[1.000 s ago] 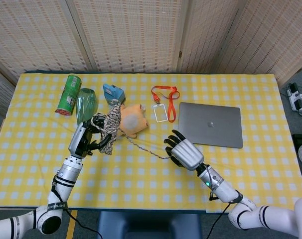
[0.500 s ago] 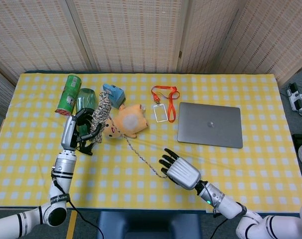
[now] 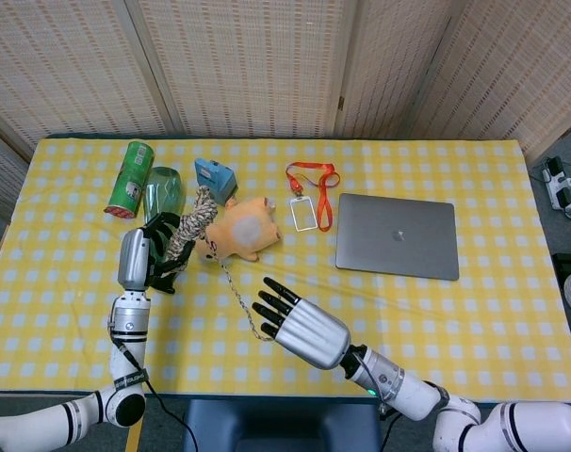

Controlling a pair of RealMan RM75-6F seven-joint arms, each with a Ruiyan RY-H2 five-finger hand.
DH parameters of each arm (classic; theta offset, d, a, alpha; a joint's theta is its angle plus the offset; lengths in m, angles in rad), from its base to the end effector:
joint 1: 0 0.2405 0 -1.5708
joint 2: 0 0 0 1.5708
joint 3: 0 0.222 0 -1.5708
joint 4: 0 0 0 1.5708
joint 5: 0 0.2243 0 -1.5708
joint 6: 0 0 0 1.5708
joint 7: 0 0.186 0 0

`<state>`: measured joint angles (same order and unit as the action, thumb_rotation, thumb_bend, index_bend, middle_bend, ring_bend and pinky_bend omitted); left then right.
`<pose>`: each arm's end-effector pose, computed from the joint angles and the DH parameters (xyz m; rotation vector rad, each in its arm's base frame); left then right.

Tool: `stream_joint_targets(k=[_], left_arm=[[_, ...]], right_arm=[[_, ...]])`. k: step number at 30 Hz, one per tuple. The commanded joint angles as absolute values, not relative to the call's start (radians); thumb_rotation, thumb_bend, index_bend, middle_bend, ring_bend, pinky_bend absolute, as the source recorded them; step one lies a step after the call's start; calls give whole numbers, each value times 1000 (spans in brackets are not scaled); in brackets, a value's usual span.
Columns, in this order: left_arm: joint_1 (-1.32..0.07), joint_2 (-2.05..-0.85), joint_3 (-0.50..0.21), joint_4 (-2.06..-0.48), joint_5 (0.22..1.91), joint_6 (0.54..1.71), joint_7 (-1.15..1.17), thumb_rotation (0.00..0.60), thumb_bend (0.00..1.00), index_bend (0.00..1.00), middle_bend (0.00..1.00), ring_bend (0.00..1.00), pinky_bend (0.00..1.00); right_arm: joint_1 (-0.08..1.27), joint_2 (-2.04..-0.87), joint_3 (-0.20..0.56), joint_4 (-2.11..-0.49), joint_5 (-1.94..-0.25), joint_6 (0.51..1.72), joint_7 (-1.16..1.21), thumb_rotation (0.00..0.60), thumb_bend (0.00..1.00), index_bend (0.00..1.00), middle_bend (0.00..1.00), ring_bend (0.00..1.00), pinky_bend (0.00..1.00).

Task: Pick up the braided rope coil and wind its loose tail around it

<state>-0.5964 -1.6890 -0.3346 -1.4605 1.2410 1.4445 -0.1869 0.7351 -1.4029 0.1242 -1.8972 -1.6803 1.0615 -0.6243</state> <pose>-0.1003 0.3625 0.0363 -1.1045 -1.2007 -1.7037 0.0220 -0.2449 -0.0087 2.1827 -0.1734 1.2833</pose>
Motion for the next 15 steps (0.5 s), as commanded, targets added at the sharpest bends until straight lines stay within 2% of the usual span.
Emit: stream_joint_targets(k=[1, 15], left_arm=[[-589, -1708, -305, -1441, 1286, 1461, -185, 600, 678, 768, 728, 697, 778], [-563, -1746, -220, -1409, 1426, 1473, -250, 600, 678, 770, 728, 694, 778]], right_arm=[[794, -1408, 216, -1949, -1586, 1009, -678, 600, 583, 705, 269, 188, 116], [897, -1468, 369, -1907, -1418, 1008, -672, 600, 583, 705, 259, 187, 116]])
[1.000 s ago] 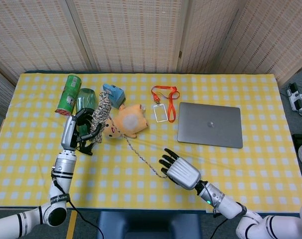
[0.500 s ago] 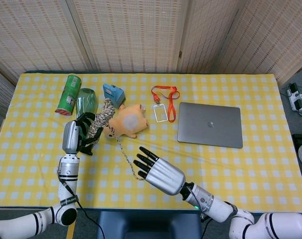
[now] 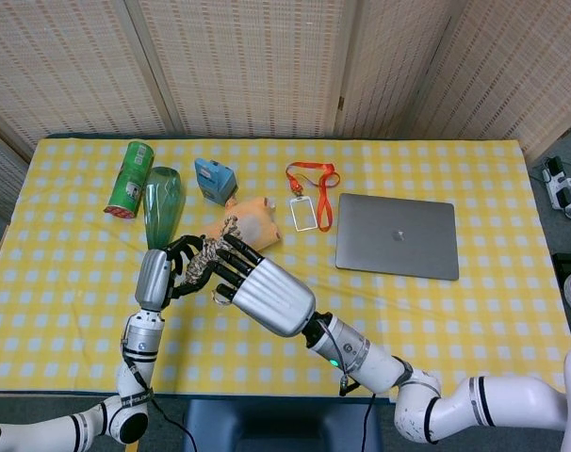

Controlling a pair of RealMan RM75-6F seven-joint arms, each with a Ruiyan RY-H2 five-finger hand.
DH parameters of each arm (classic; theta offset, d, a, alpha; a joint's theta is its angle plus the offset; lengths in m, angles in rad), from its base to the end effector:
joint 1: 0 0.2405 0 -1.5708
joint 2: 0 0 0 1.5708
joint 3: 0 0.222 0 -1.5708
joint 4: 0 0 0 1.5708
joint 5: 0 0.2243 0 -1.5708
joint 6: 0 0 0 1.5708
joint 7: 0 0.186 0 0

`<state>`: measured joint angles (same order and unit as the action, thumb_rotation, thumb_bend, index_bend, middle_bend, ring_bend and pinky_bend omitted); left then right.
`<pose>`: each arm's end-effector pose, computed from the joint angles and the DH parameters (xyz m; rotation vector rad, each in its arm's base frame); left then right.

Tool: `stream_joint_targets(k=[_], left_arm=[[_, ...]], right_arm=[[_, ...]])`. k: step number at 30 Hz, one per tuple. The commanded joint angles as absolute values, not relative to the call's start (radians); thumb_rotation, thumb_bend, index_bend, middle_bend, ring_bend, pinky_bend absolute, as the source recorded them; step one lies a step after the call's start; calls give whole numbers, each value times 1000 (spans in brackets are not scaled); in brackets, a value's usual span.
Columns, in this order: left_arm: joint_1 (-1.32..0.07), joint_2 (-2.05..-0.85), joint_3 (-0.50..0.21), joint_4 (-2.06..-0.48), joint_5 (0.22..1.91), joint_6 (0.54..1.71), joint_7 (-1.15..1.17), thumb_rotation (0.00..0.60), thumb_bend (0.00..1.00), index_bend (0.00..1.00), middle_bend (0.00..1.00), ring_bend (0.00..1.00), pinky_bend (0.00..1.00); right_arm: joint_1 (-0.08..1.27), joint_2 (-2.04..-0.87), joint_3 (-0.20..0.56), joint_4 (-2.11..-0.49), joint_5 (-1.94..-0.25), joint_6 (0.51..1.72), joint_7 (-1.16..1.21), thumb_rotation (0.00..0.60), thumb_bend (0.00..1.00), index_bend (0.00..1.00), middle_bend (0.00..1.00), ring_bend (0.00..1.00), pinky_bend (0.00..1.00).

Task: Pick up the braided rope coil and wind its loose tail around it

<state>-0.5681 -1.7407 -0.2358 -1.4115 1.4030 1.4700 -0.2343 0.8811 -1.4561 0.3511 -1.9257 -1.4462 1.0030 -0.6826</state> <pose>-0.0903 0.3333 0.0081 -1.2644 -1.1755 -1.7540 0.0972 -0.2798 0.0183 2.0603 -0.2174 1.4246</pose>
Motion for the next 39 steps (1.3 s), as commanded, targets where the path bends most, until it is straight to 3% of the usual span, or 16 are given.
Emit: stream_joint_targets(k=[1, 15, 22, 29, 39], left_arm=[[-562, -1746, -214, -1409, 1435, 1473, -255, 600, 678, 770, 728, 694, 778], [-547, -1736, -133, -1422, 1566, 1472, -359, 600, 678, 772, 728, 691, 753], [-539, -1709, -139, -1491, 1570, 1466, -482, 600, 678, 773, 728, 692, 753], [-535, -1674, -156, -1552, 1569, 1463, -619, 600, 679, 774, 728, 692, 753], [-531, -1595, -207, -1677, 1507, 1415, -799, 600, 681, 774, 728, 692, 753]], right_arm=[[902, -1471, 375, -1901, -1406, 1009, -665, 600, 583, 705, 259, 188, 116], [937, -1471, 410, -1814, -1275, 1031, -582, 600, 583, 705, 258, 197, 116], [924, -1457, 396, -1770, -1256, 1052, -519, 600, 583, 705, 260, 200, 116], [885, -1436, 356, -1713, -1262, 1072, -418, 600, 583, 705, 267, 207, 116], [824, -1455, 236, -1602, -1343, 1085, -298, 600, 583, 705, 273, 207, 116]])
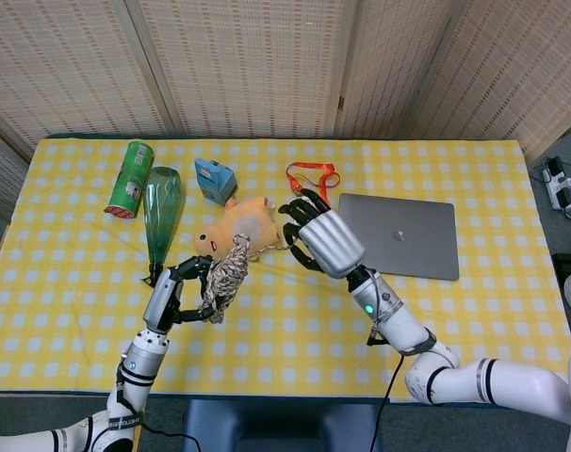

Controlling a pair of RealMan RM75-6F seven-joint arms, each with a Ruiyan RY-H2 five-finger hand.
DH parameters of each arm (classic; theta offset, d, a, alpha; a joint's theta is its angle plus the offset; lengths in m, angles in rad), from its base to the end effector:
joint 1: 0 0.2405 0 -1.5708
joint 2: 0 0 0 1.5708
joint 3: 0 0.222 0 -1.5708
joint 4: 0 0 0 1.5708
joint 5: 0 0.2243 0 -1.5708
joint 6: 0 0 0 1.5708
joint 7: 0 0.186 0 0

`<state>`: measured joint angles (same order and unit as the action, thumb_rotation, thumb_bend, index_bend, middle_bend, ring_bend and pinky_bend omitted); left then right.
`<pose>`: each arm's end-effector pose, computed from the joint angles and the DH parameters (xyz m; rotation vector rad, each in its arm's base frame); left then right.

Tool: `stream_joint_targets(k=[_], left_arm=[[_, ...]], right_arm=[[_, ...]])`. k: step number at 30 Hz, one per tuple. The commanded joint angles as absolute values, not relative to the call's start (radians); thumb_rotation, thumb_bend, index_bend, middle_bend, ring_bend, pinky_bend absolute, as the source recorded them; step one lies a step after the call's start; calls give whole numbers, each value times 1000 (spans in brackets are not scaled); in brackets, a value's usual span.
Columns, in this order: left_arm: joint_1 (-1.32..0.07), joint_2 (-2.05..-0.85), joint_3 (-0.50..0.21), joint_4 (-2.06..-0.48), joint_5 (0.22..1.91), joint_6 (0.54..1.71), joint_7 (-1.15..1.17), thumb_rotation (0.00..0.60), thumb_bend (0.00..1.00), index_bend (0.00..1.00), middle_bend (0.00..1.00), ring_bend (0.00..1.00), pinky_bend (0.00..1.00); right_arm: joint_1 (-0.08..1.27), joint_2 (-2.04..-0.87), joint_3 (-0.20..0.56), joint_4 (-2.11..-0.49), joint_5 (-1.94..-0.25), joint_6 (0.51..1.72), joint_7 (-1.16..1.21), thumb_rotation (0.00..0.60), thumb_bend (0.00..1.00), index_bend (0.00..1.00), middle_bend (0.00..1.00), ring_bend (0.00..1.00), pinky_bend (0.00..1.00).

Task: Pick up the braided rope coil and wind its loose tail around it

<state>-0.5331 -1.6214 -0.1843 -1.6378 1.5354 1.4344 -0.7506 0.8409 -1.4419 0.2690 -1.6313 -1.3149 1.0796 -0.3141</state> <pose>-0.0577 0.2973 0.0186 -1.1766 -1.7160 -2.1651 -0.0079 -0.3633 0.0136 1.8919 -0.6323 1.2903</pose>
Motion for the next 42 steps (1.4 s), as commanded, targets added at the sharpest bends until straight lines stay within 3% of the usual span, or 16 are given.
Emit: stream_joint_targets(k=[1, 19, 34, 36, 42], left_arm=[[-531, -1588, -214, -1689, 1497, 1410, -815, 600, 682, 774, 728, 692, 753], [-524, -1550, -349, -1746, 1332, 1364, -819, 600, 692, 773, 728, 692, 753], [-523, -1576, -373, -1652, 1309, 1366, -718, 600, 695, 773, 728, 691, 753], [-523, -1574, -369, -1642, 1316, 1364, -707, 600, 695, 773, 728, 691, 753], [-528, -1561, -343, -1559, 1367, 1368, -621, 600, 695, 773, 728, 686, 736]], right_arm=[[820, -1461, 224, -1593, -1352, 1086, -294, 600, 584, 705, 274, 207, 116], [754, -1534, 89, -1512, -1470, 1110, -273, 600, 583, 705, 277, 208, 116], [720, -1540, 86, -1508, -1508, 1139, -236, 600, 584, 681, 273, 207, 116], [715, -1531, 87, -1518, -1508, 1144, -240, 600, 583, 627, 260, 204, 112], [651, -1471, 81, -1606, -1478, 1198, -272, 600, 571, 58, 106, 141, 90]])
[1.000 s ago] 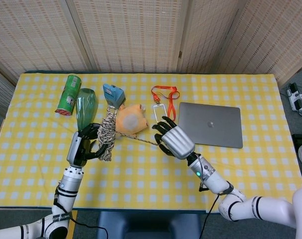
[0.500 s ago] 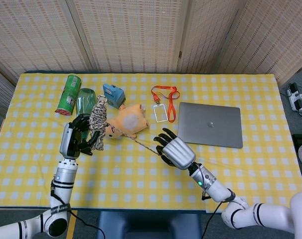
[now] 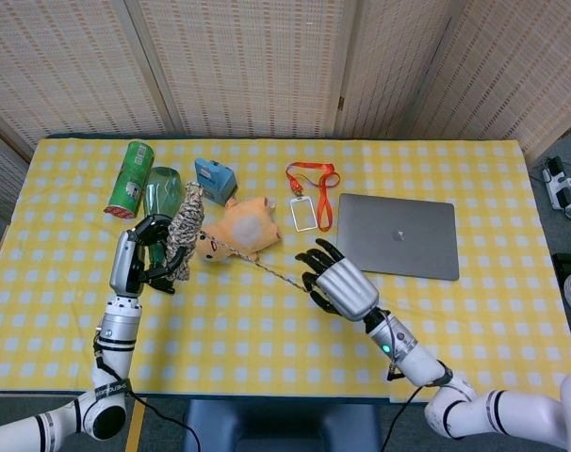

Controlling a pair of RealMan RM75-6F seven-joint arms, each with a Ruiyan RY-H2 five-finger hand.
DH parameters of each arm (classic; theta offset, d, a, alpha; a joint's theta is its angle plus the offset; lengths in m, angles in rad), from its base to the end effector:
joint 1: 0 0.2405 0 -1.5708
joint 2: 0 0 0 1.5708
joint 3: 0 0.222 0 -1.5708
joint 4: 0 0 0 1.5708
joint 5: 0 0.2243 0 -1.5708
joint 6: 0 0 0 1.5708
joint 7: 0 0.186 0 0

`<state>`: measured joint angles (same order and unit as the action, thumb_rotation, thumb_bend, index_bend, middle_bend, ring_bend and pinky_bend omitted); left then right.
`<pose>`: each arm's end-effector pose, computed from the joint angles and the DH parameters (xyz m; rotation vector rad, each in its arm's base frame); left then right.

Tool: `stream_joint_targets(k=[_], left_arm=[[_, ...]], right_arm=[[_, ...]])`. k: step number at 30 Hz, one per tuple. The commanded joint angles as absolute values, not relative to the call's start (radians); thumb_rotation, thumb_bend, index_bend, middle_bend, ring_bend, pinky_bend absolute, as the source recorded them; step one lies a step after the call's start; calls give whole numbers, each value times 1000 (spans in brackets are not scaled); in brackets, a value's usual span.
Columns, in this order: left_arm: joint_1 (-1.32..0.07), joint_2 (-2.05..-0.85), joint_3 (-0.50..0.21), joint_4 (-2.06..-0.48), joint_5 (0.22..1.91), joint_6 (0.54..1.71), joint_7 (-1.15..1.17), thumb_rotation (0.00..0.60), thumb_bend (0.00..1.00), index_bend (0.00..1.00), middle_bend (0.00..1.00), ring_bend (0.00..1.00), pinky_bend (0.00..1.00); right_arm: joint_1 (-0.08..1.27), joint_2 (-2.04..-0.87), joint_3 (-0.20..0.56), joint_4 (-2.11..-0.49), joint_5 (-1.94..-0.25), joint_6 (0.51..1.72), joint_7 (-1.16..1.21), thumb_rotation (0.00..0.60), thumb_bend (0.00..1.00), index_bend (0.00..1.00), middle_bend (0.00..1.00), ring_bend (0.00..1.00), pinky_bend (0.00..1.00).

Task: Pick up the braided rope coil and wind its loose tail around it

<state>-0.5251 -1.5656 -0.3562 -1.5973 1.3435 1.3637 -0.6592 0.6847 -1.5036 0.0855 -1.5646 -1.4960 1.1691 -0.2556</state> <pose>-0.0930 0.3522 0.0567 -0.9822 -1.5669 -2.0520 -0.0739 -0.3127 -0.0242 1.9724 -0.6723 1.2064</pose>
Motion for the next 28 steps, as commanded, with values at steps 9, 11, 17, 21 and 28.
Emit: stream_joint_targets(k=[9, 11, 17, 21, 28], left_arm=[[-528, -1530, -303, -1455, 1403, 1351, -545, 600, 694, 773, 728, 683, 734], [-525, -1527, -299, -1438, 1406, 1354, -532, 600, 694, 773, 728, 682, 733], [-515, -1510, -289, -1423, 1414, 1366, -516, 600, 695, 776, 728, 677, 719], [-508, -1509, -281, -1411, 1433, 1390, -493, 600, 695, 775, 728, 677, 719], [-502, -1513, -269, -1402, 1452, 1414, -466, 600, 694, 775, 728, 677, 717]], right_arm=[[503, -1312, 31, -1744, -1464, 1336, -336, 600, 489, 0, 10, 104, 75], [464, -1280, 12, -1770, -1456, 1365, -348, 600, 487, 0, 12, 104, 75], [329, -1199, -63, -1787, -1470, 1469, -317, 600, 488, 0, 12, 96, 75], [247, -1189, -101, -1757, -1495, 1537, -258, 600, 488, 0, 12, 86, 75], [157, -1189, -115, -1702, -1509, 1593, -176, 600, 488, 0, 12, 77, 75]])
